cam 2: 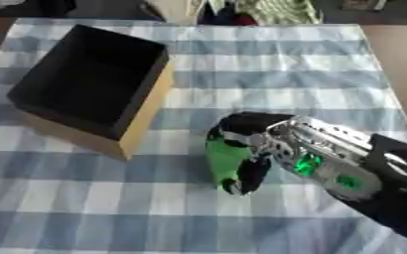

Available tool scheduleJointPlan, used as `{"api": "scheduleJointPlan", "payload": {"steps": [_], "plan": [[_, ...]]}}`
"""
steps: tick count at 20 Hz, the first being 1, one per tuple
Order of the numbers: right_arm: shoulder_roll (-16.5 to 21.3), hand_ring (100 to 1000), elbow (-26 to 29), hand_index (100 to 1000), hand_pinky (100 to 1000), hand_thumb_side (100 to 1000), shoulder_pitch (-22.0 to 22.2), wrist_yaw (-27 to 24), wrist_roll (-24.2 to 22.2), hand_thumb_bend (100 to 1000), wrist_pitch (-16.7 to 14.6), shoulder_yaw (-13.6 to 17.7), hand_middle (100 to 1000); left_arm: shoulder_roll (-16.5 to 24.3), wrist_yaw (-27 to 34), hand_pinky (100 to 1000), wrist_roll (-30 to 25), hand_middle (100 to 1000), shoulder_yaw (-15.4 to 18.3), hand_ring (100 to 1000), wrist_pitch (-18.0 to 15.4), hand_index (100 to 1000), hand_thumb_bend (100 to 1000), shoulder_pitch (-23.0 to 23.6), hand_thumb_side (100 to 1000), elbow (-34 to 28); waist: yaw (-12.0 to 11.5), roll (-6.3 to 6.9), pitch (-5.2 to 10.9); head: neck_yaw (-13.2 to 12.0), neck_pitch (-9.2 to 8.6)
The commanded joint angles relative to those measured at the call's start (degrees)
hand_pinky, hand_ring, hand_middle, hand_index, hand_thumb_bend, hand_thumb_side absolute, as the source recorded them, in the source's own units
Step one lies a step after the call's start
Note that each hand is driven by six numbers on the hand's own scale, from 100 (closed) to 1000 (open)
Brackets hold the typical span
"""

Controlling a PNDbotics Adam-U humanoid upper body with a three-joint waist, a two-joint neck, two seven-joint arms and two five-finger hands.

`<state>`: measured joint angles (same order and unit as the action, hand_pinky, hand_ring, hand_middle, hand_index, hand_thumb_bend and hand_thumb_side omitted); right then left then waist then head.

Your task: Pick up objects on the table and place them in the box.

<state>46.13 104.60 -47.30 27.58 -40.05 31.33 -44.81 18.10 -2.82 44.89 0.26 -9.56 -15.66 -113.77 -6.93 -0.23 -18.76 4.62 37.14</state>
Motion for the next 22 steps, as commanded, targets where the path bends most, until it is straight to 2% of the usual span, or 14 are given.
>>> {"api": "scheduleJointPlan", "payload": {"steps": [1, 2, 6, 12, 16, 22], "plan": [[0.7, 935, 2.0, 719, 937, 100, -1.2, -0.6, -11.9, 187, 13.4, 1.6, 594, 0.6, 0.1, 593, -0.1, 581, 0.3, 740, -0.1, 705, 327, -0.3, 347, -0.8, 0.1, 0.15, 0.90, 0.0, -0.26], [0.7, 919, 2.6, 680, 928, 100, -1.3, -0.5, -11.9, 146, 13.9, 1.8, 558, 0.6, 0.1, 593, -0.1, 581, 0.3, 740, -0.1, 705, 327, -0.3, 347, -0.8, 0.1, 0.15, 0.91, 0.0, -0.30], [0.9, 895, 4.6, 631, 915, 100, -1.5, 0.4, -11.9, 100, 16.4, 2.8, 516, 0.6, 0.1, 594, -0.1, 582, 0.3, 741, -0.1, 706, 328, -0.3, 348, -0.8, 0.2, 0.15, 0.95, 0.0, -0.37], [1.5, 886, 9.1, 617, 910, 100, -2.0, 1.4, -11.9, 100, 19.4, 5.0, 502, 0.6, 0.1, 594, -0.1, 582, 0.4, 740, -0.1, 706, 328, -0.3, 346, -0.8, 0.3, 0.07, 1.08, -0.1, -0.46], [1.3, 880, 9.9, 614, 910, 100, -4.1, 2.8, -11.9, 100, 18.7, 7.1, 500, 0.7, 0.0, 595, 0.0, 582, 0.4, 740, -0.2, 706, 329, -0.5, 346, -0.8, 0.5, 0.01, 1.22, -0.2, -0.55], [-1.7, 870, 10.0, 610, 907, 100, -10.7, 7.5, -11.9, 100, 16.9, 9.3, 499, 0.8, -0.1, 597, 0.0, 583, 0.4, 739, -0.3, 706, 329, -0.7, 346, -0.8, 0.5, 0.02, 1.71, 0.4, -0.63]]}}
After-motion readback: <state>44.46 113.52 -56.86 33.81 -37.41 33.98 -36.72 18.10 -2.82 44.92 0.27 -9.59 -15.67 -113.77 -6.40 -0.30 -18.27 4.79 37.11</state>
